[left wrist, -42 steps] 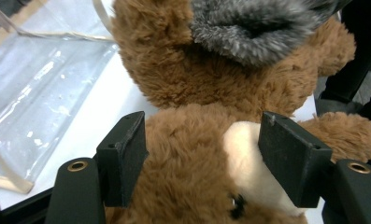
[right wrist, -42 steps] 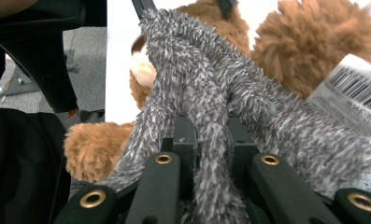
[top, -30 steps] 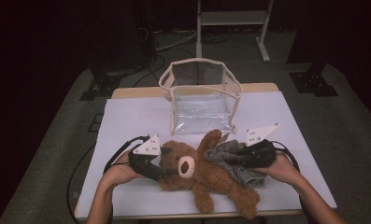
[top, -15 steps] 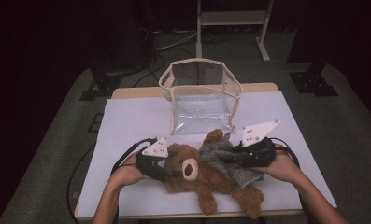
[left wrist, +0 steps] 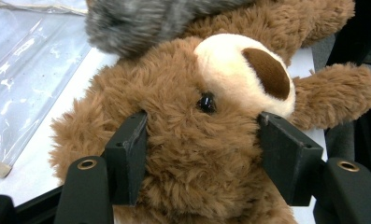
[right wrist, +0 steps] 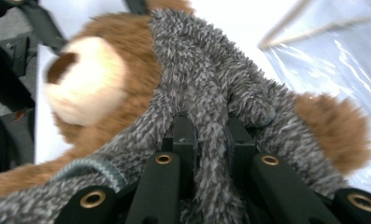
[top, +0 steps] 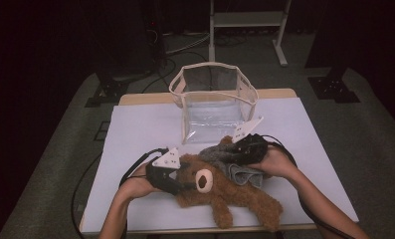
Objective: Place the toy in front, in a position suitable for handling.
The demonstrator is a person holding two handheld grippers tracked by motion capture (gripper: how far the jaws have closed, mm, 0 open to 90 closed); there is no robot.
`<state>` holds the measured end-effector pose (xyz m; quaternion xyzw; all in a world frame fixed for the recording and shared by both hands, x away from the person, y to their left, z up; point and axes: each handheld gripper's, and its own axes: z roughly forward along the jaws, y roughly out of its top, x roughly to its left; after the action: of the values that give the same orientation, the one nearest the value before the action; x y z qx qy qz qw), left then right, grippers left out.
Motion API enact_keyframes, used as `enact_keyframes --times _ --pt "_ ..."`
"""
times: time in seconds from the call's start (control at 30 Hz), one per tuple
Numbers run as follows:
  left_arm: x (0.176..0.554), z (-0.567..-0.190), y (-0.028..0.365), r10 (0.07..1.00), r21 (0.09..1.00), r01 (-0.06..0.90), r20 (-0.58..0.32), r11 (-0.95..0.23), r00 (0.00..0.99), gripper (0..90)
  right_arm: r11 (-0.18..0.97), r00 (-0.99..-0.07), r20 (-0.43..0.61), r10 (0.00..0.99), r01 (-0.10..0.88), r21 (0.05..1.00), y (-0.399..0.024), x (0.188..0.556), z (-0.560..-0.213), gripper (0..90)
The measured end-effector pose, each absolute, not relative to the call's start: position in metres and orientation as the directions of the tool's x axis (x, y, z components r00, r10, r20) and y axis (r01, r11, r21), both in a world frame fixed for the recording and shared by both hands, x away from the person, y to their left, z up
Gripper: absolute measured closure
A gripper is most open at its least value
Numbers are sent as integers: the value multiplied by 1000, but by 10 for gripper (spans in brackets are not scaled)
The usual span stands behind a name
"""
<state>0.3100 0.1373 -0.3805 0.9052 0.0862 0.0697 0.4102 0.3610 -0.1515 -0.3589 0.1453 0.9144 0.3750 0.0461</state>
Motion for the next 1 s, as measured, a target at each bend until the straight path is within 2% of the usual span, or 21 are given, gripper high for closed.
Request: enact_keyframes --times 0.17,0.43,0.63,0.8,1.0 --pt "310 -381 135 203 751 90 60 -654 977 365 664 -946 24 323 245 707 -163 360 -357 779" --pt "310 -382 134 202 748 89 60 -657 978 366 680 -963 2 269 191 708 -149 349 -345 779" --pt "309 -383 132 205 750 90 63 -655 977 366 693 -954 2 301 220 686 -164 349 -353 778" --pt "310 -383 131 206 743 88 68 -664 976 366 685 -952 -11 305 211 697 -180 336 -346 778" --pt "311 -383 132 205 742 86 71 -665 976 365 668 -965 8 263 188 720 -182 317 -340 778"
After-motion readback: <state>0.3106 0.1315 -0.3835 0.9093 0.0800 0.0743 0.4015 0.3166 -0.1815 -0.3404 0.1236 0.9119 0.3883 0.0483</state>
